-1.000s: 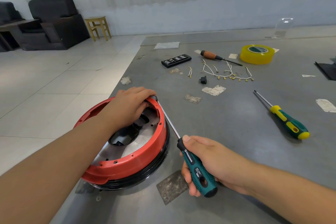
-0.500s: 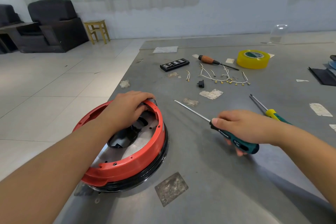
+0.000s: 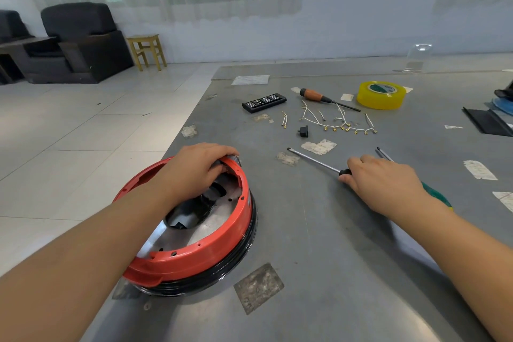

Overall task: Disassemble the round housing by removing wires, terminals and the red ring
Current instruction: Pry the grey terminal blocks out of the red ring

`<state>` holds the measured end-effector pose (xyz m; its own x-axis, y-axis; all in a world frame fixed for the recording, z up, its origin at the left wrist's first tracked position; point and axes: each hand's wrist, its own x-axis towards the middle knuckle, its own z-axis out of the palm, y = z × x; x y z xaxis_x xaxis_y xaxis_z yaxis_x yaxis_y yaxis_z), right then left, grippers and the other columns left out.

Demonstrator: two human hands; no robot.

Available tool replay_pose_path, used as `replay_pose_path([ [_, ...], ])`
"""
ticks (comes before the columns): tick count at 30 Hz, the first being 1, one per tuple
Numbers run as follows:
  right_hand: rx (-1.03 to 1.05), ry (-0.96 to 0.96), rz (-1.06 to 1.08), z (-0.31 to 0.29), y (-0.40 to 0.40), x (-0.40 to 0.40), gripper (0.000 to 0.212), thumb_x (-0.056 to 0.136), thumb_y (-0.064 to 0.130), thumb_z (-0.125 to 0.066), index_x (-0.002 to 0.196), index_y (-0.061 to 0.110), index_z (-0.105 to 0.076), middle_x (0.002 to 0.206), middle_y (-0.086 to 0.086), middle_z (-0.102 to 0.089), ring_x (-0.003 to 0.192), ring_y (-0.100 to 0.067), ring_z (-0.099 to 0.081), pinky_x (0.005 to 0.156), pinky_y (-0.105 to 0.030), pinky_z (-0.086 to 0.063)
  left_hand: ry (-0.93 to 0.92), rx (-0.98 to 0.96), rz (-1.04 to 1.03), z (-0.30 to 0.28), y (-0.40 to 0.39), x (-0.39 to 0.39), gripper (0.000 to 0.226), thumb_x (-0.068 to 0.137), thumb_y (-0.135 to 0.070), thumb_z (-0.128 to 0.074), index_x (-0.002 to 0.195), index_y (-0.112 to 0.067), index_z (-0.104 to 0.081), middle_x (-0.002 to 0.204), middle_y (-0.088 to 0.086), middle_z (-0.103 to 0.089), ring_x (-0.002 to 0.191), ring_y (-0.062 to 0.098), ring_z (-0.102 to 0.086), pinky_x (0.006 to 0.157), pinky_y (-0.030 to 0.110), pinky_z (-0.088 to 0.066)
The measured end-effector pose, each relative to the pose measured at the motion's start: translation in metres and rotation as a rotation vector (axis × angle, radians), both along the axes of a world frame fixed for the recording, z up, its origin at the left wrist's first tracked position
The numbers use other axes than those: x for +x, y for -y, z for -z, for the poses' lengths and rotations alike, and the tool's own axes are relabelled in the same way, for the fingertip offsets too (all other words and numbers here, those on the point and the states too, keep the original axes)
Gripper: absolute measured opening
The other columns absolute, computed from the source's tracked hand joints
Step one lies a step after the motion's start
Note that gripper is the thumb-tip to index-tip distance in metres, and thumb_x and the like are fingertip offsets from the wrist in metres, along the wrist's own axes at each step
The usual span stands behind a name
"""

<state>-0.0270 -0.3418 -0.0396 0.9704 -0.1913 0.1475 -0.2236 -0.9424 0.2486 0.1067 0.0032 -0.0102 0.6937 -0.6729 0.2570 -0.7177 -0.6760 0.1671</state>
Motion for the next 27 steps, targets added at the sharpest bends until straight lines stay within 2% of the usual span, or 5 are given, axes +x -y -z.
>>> replay_pose_path([
  [9, -0.092, 0.086, -0.009, -0.003, -0.032, -0.005, 0.049, 0.098, 0.063, -0.039, 0.123, 0.025, -0.058, 0.125, 0.0, -0.059, 0.121, -0.028, -0.051, 0.096, -0.041, -0.043, -0.007, -0.027, 0.017, -0.001, 0.004, -0.005, 0.042, 0.099, -0.012, -0.064, 0.139, -0.025, -0.064, 0.133, -0.003, -0.069, 0.124, 0.023, -0.06, 0.099, 0.034, -0.042],
  [15, 0.975, 0.203, -0.331, -0.009, -0.097, 0.021, 0.027, 0.1, 0.044, -0.058, 0.121, 0.03, -0.065, 0.112, 0.018, -0.065, 0.101, 0.003, -0.063, 0.092, -0.021, -0.049, -0.033, -0.05, 0.017, -0.003, 0.006, -0.009, 0.045, 0.098, -0.009, -0.062, 0.138, -0.029, -0.063, 0.132, -0.007, -0.069, 0.123, 0.021, -0.059, 0.101, 0.042, -0.046],
  [18, 1.362, 0.129, -0.33, -0.011, -0.129, 0.051, 0.027, 0.104, 0.026, -0.056, 0.131, 0.02, -0.062, 0.122, 0.009, -0.068, 0.1, -0.009, -0.07, 0.091, -0.032, -0.057, -0.033, -0.057, 0.011, -0.003, 0.005, -0.01, 0.047, 0.097, -0.01, -0.062, 0.139, -0.031, -0.062, 0.127, -0.005, -0.07, 0.118, 0.021, -0.061, 0.098, 0.043, -0.047],
  [23, 1.669, 0.06, -0.37, 0.003, -0.147, 0.074, 0.031, 0.104, 0.009, -0.056, 0.133, 0.016, -0.062, 0.121, -0.006, -0.071, 0.101, -0.013, -0.069, 0.096, -0.033, -0.055, -0.076, -0.122, -0.011, -0.002, 0.006, -0.011, 0.043, 0.095, -0.014, -0.065, 0.134, -0.029, -0.053, 0.121, -0.004, -0.073, 0.111, 0.021, -0.066, 0.097, 0.044, -0.051],
  [27, 1.614, 0.141, -0.386, 0.016, -0.148, 0.076, 0.022, 0.103, 0.018, -0.06, 0.122, 0.027, -0.068, 0.113, -0.001, -0.075, 0.095, -0.01, -0.071, 0.097, -0.035, -0.056, -0.117, -0.138, 0.0, -0.002, 0.006, -0.009, 0.042, 0.094, -0.017, -0.066, 0.124, -0.033, -0.04, 0.117, -0.009, -0.07, 0.104, 0.018, -0.068, 0.093, 0.041, -0.053],
])
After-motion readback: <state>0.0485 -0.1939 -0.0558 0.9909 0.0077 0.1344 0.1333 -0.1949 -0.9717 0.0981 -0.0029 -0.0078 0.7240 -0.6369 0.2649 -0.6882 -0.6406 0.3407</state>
